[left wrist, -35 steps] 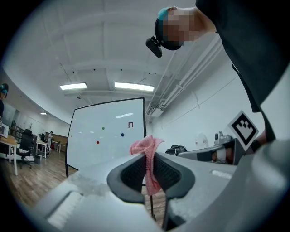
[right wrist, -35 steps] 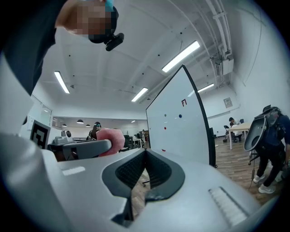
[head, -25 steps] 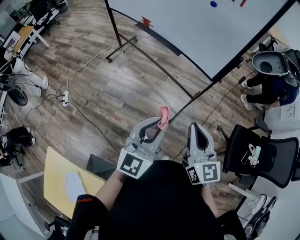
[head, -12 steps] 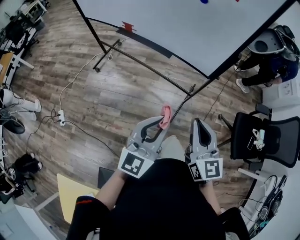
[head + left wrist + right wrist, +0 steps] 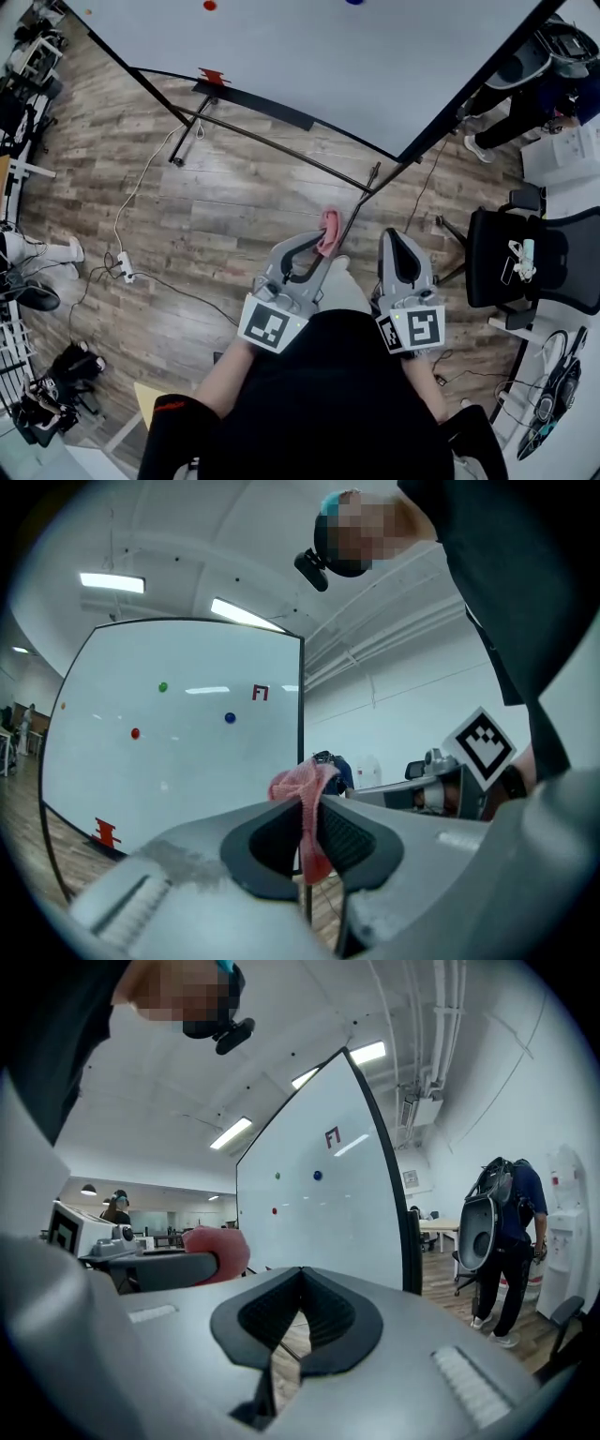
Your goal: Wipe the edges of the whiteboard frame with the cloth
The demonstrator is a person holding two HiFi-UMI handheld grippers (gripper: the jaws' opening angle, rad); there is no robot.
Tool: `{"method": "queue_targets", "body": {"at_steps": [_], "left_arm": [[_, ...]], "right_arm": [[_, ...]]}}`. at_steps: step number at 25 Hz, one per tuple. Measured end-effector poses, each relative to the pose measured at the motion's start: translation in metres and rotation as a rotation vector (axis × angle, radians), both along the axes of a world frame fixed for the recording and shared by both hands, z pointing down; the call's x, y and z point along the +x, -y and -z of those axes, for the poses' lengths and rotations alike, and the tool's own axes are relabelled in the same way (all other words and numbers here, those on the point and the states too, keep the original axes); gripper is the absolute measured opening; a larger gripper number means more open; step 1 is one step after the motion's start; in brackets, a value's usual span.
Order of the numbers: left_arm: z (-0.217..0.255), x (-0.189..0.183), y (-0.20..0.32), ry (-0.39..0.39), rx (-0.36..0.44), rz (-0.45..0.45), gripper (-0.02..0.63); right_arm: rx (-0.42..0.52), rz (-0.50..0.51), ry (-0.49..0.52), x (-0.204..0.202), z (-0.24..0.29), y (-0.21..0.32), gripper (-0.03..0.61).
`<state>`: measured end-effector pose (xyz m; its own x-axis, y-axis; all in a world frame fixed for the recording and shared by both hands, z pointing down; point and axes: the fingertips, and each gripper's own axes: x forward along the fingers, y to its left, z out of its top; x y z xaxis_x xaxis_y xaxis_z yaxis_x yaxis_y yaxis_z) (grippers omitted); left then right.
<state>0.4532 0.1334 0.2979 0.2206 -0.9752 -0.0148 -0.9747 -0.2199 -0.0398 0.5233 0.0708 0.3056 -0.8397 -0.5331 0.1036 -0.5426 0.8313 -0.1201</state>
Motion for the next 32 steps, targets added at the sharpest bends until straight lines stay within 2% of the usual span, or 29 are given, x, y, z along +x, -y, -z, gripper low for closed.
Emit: {"method": "queue_targets", "body": {"at_steps": [4,10,14,17,21,26,30,32], "left_arm": [[-0.010,-0.006,0.043,-0.002,-0.016,-0.041,0.041],[-0.021,-0.002,0.100,0.038,-0.005,-0.108,0.041],[-0.035,0.001,0.127,0.002,-0.031,-0.160,0.041],[-0.059,0.004,0.142,-0.079,-0.130,-0.211,0.041],[-0.083,0.007,0.163,-0.125,-0.188,-0.310,0.041],[-0.107,0.014,0.180,-0.103,-0.233,-0.457,0.041],[-0.129,0.013,0.194,-0.098,-0.268,-0.529,0.042],[-0.143,0.013,0.200,-0.058,-0.276,-0.571,0.043]], "right_arm": [[-0.004,-0.023,-0.010,-0.008,-0.006,0.037,0.002],[-0.022,-0.060,-0.019,-0.007,-0.016,0.086,0.002],[-0.016,-0.094,-0.034,-0.007,-0.020,0.104,0.002],[-0.024,-0.161,-0.044,-0.004,-0.024,0.115,0.002],[-0.046,-0.285,-0.073,0.002,-0.033,0.128,0.002],[-0.065,-0.423,-0.110,0.009,-0.044,0.134,0.002],[-0.080,-0.512,-0.127,0.009,-0.053,0.140,0.002],[-0.075,-0.538,-0.131,0.006,-0.053,0.140,0.002]]}}
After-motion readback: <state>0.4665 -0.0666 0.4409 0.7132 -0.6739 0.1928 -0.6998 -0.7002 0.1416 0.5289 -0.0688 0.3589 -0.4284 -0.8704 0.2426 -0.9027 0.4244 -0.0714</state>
